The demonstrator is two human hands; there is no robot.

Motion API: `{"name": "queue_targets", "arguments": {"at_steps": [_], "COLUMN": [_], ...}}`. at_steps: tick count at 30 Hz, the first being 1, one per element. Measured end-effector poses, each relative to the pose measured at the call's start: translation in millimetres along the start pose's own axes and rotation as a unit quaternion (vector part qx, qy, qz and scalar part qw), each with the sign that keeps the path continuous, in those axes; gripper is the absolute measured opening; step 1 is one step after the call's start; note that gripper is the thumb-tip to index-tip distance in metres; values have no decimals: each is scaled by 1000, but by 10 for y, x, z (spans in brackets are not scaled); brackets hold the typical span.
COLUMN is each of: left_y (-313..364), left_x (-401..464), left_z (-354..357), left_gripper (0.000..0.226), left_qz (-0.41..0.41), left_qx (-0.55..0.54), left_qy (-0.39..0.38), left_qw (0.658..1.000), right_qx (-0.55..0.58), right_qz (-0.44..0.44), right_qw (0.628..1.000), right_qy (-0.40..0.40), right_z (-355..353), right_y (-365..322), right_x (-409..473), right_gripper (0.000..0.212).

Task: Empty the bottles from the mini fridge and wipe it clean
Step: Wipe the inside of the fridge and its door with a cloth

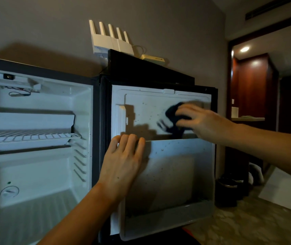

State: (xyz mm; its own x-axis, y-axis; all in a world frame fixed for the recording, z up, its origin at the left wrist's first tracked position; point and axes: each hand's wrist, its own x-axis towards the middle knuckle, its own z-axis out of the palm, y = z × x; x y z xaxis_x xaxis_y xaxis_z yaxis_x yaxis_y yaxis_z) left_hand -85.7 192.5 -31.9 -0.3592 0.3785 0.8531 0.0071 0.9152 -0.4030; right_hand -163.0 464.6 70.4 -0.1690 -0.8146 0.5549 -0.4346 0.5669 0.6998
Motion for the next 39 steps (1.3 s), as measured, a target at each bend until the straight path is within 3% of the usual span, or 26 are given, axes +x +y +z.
{"name": "queue_targets", "arguments": {"at_steps": [2,4,7,10,12,14,16,18,21,22,23,26,28,30,34,36,39], "left_y": [6,14,24,17,14,12,26,35,38,34,33,28,38,45,47,45,40], "left_x": [16,20,13,3,0,4,10,14,6,-1,-6,-3,2,2,-7,-7,5], "left_z": [17,28,21,19,15,14,24,46,52,45,34,20,19,36,57,46,30], "left_gripper": [74,76,69,68,72,75,76,76,77,76,75,74,73,71,78,74,71], "left_qz": [-3,-7,-18,-21,-16,-17,-19,-22,-31,-32,-32,-29,-29,-34,-41,-37,-32], "left_qx": [4,5,-3,-13,-13,-17,-17,-16,-21,-22,-22,-17,-20,-23,-23,-29,-29], "left_qy": [-13,-19,-11,-8,-11,-10,-11,-8,-6,-5,-6,1,3,3,-7,-8,-7], "left_qw": [1000,1000,1000,1000,1000,1000,1000,1000,999,999,999,999,999,999,999,999,999], "right_qx": [-34,-50,-6,73,66,19,-25,-23,60,68,61,-12,-42,-34,35,21,-62], "right_qz": [-91,-91,57,170,110,-28,-94,-31,152,159,129,-78,-118,-56,141,93,-108], "right_qw": [992,989,998,980,990,999,992,997,985,982,988,996,988,995,988,994,991], "right_qy": [-85,-101,-14,73,63,-18,-84,-60,53,69,61,-39,-85,-70,44,43,-45], "right_z": [-72,-123,-137,-90,-29,-6,-70,-137,-104,-57,0,21,-80,-141,-103,-36,-55], "right_y": [-9,51,115,31,-95,-169,-69,73,71,4,-66,-186,-78,43,15,-90,-148], "right_x": [-128,-120,65,183,90,-40,-41,91,259,263,218,12,16,111,265,175,-15], "right_gripper": [46,46,46,42,38,40,45,46,43,43,42,45,47,46,44,44,46]}}
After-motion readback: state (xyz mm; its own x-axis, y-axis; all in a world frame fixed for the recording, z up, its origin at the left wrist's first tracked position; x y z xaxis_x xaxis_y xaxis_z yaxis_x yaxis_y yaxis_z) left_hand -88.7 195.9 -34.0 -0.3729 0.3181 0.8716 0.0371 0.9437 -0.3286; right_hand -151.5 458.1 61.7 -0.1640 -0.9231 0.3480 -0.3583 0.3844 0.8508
